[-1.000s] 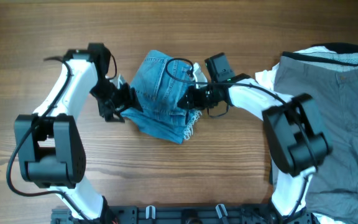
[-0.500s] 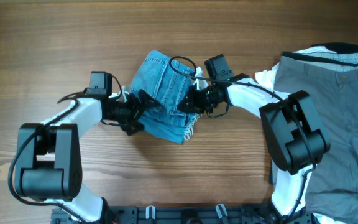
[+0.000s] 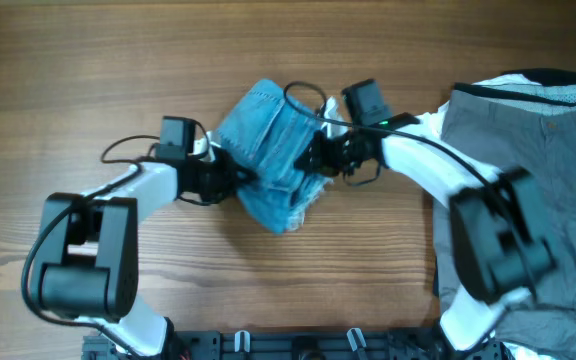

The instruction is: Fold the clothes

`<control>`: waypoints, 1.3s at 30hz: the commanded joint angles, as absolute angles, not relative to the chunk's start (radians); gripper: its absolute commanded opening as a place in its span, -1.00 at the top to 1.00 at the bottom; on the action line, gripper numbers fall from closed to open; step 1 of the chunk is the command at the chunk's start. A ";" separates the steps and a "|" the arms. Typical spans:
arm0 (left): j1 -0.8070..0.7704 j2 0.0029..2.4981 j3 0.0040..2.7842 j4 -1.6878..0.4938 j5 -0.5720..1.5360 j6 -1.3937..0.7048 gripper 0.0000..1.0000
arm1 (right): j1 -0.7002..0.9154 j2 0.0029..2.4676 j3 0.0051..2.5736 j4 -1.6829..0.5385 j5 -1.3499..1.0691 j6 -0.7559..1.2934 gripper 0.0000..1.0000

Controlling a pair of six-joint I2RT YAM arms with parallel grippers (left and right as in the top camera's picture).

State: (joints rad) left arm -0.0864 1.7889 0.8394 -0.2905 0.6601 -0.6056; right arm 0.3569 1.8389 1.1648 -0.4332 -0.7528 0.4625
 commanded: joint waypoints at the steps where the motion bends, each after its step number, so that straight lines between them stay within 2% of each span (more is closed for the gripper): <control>1: 0.093 1.661 0.987 -0.338 0.611 -0.474 0.92 | 0.339 1.619 1.165 -0.433 -0.717 0.402 0.75; 3: 0.181 1.639 1.046 -0.327 0.619 -0.474 0.92 | 0.339 1.546 1.165 -0.439 -0.694 0.389 0.69; 7: 0.383 1.692 1.081 -0.193 0.609 -0.473 0.92 | 0.339 1.488 1.165 -0.466 -0.677 0.392 0.68; 13: 0.515 1.938 1.084 -0.049 0.620 -0.309 0.92 | 0.341 1.490 1.165 -0.551 -0.617 0.392 0.68; 15: 0.527 1.977 1.093 -0.060 0.615 -0.263 0.86 | 0.341 1.490 1.165 -0.554 -0.617 0.392 0.68; 18: 0.574 1.983 1.116 -0.081 0.575 -0.263 0.65 | 0.341 1.490 1.165 -0.576 -0.613 0.392 0.68; 19: 0.595 1.983 1.135 -0.099 0.588 -0.275 -0.05 | 0.341 1.490 1.165 -0.579 -0.613 0.392 0.69; 20: 0.613 1.983 1.153 -0.118 0.614 -0.276 -0.63 | 0.341 1.490 1.165 -0.580 -0.613 0.392 0.68; 21: 0.625 1.982 1.172 -0.146 0.633 -0.276 -1.00 | 0.341 1.490 1.165 -0.579 -0.612 0.392 0.68; 31: 0.698 1.908 1.396 -0.910 0.540 -0.225 -1.00 | 0.341 1.417 1.165 -0.617 -0.488 0.382 0.71; 35: 0.667 1.709 1.407 -1.052 0.575 -0.061 -0.99 | 0.341 1.271 1.165 -0.650 -0.323 0.315 0.71; 39: 0.522 1.390 1.407 -1.100 0.592 0.156 -1.00 | 0.341 1.030 1.165 -0.661 -0.175 0.260 0.69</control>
